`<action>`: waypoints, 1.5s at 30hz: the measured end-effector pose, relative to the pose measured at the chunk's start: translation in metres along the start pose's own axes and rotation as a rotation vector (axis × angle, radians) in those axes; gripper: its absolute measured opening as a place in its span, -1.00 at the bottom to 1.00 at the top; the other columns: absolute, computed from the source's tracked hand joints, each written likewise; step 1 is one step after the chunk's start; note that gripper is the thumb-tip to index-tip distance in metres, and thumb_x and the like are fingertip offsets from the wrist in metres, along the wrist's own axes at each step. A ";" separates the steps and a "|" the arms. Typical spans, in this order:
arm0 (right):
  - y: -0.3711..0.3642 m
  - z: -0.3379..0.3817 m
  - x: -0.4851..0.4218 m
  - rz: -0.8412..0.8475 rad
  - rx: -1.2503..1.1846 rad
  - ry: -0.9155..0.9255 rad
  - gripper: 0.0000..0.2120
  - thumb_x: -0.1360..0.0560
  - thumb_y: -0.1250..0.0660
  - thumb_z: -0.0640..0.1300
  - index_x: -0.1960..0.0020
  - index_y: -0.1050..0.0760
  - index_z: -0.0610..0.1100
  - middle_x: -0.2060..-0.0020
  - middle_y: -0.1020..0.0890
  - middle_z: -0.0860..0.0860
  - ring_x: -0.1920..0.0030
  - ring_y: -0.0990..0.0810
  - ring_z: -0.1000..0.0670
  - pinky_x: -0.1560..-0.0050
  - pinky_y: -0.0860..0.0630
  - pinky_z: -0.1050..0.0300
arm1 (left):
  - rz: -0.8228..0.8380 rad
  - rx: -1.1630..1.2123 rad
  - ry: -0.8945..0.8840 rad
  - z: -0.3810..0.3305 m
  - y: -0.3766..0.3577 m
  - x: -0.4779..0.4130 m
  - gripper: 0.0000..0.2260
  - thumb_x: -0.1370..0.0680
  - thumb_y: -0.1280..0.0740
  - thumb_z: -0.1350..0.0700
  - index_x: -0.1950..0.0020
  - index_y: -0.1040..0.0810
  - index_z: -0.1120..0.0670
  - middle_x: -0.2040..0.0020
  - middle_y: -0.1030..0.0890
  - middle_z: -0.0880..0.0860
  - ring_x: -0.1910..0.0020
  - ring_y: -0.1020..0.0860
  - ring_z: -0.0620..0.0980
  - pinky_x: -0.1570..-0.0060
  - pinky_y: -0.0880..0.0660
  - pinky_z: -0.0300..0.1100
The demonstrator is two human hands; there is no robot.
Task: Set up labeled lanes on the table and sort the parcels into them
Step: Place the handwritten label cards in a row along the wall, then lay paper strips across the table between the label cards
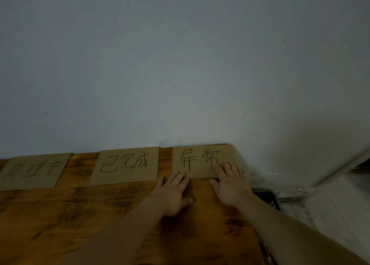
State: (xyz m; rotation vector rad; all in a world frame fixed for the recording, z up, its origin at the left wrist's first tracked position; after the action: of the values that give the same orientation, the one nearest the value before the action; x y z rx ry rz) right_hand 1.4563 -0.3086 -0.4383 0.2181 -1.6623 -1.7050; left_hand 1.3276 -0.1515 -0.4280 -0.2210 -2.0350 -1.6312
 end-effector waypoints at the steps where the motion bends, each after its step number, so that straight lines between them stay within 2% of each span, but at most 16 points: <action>1: 0.002 0.000 -0.006 0.009 -0.003 -0.010 -0.38 -0.60 0.13 0.24 -0.56 0.18 0.03 -0.56 0.17 -0.06 -0.54 0.22 -0.10 -0.47 0.18 -0.23 | 0.011 0.015 0.005 0.000 0.004 -0.005 -0.32 -0.56 -0.04 -0.28 -0.54 0.19 -0.05 -0.54 0.26 -0.04 -0.50 0.25 -0.04 -0.42 0.25 0.11; 6: 0.019 0.006 -0.017 0.064 -0.011 -0.052 -0.33 -0.58 0.09 0.28 -0.57 0.12 -0.02 -0.56 0.17 -0.09 -0.53 0.25 -0.13 -0.47 0.18 -0.24 | -0.031 0.101 0.000 0.008 0.029 -0.005 -0.35 -0.56 -0.08 -0.25 -0.53 0.17 -0.11 -0.54 0.24 -0.05 -0.50 0.25 -0.01 -0.42 0.22 0.14; 12: 0.055 0.071 0.003 0.032 0.007 0.076 -0.29 -0.57 0.06 0.28 -0.57 0.08 -0.12 -0.56 0.09 -0.12 -0.54 0.16 -0.14 -0.49 0.14 -0.22 | -0.134 0.130 0.107 0.066 0.058 0.058 -0.36 -0.57 -0.08 -0.24 -0.54 0.11 -0.08 -0.55 0.18 0.00 -0.51 0.24 0.03 -0.43 0.18 0.14; 15: 0.077 0.135 0.025 0.013 0.005 0.188 -0.31 -0.58 0.06 0.28 -0.56 0.04 -0.09 -0.56 0.04 -0.11 -0.54 0.09 -0.14 -0.49 0.07 -0.20 | -0.174 0.149 0.197 0.112 0.065 0.120 -0.35 -0.56 -0.09 -0.24 -0.54 0.15 -0.10 -0.55 0.19 -0.01 -0.51 0.23 0.03 -0.44 0.13 0.16; 21: 0.101 0.296 0.102 -0.030 0.044 0.401 -0.32 -0.59 -0.01 0.25 -0.56 -0.02 -0.12 -0.55 -0.05 -0.13 -0.52 -0.05 -0.17 -0.46 -0.05 -0.11 | -0.267 0.182 0.445 0.217 0.061 0.291 -0.34 -0.55 -0.14 -0.24 -0.55 0.08 -0.08 -0.56 0.17 -0.02 -0.53 0.18 0.00 -0.44 0.06 0.15; 25: 0.096 0.406 0.167 -0.020 0.060 0.499 -0.32 -0.58 -0.02 0.27 -0.56 -0.02 -0.09 -0.53 -0.10 -0.12 -0.50 -0.12 -0.18 -0.46 -0.12 -0.13 | -0.373 0.214 0.565 0.286 0.045 0.419 -0.34 -0.55 -0.16 -0.23 -0.55 0.04 -0.07 -0.56 0.10 -0.01 -0.53 0.14 0.04 -0.46 -0.01 0.14; 33: 0.072 0.589 0.273 -0.019 0.138 0.686 -0.31 -0.56 -0.05 0.28 -0.55 -0.04 -0.08 -0.52 -0.15 -0.10 -0.49 -0.14 -0.15 -0.46 -0.17 -0.10 | -0.457 0.255 0.792 0.386 -0.003 0.640 -0.35 -0.55 -0.18 -0.20 -0.55 0.02 -0.04 -0.56 0.09 0.02 -0.53 0.12 0.07 -0.45 -0.04 0.14; 38: 0.052 0.684 0.291 0.006 0.202 0.799 -0.32 -0.56 -0.06 0.28 -0.55 -0.05 -0.06 -0.52 -0.15 -0.12 -0.49 -0.16 -0.16 -0.44 -0.19 -0.14 | -0.477 0.344 0.886 0.452 -0.029 0.707 -0.32 -0.54 -0.20 -0.20 -0.55 0.02 0.00 -0.56 0.04 0.08 -0.53 0.07 0.09 -0.46 -0.06 0.08; 45: 0.013 0.805 0.250 0.015 0.139 0.913 -0.31 -0.55 -0.13 0.25 -0.55 -0.03 -0.02 -0.51 -0.18 -0.10 -0.47 -0.18 -0.15 -0.43 -0.19 -0.09 | -0.457 0.414 0.927 0.564 -0.033 0.710 -0.34 -0.56 -0.25 -0.11 -0.55 0.00 0.02 -0.56 0.04 0.08 -0.52 0.03 0.12 -0.43 -0.06 0.00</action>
State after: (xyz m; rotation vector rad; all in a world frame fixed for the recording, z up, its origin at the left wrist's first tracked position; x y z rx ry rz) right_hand 0.8097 0.1849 -0.2165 0.8958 -1.0675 -1.1777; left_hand 0.5441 0.2396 -0.1897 1.0192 -1.6413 -1.1334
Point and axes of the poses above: each hand's wrist, its own x-axis away from the middle knuckle, its own y-axis out of the back of the hand, z = x × y, the point moved 2 cm from there along -x, towards the middle knuckle
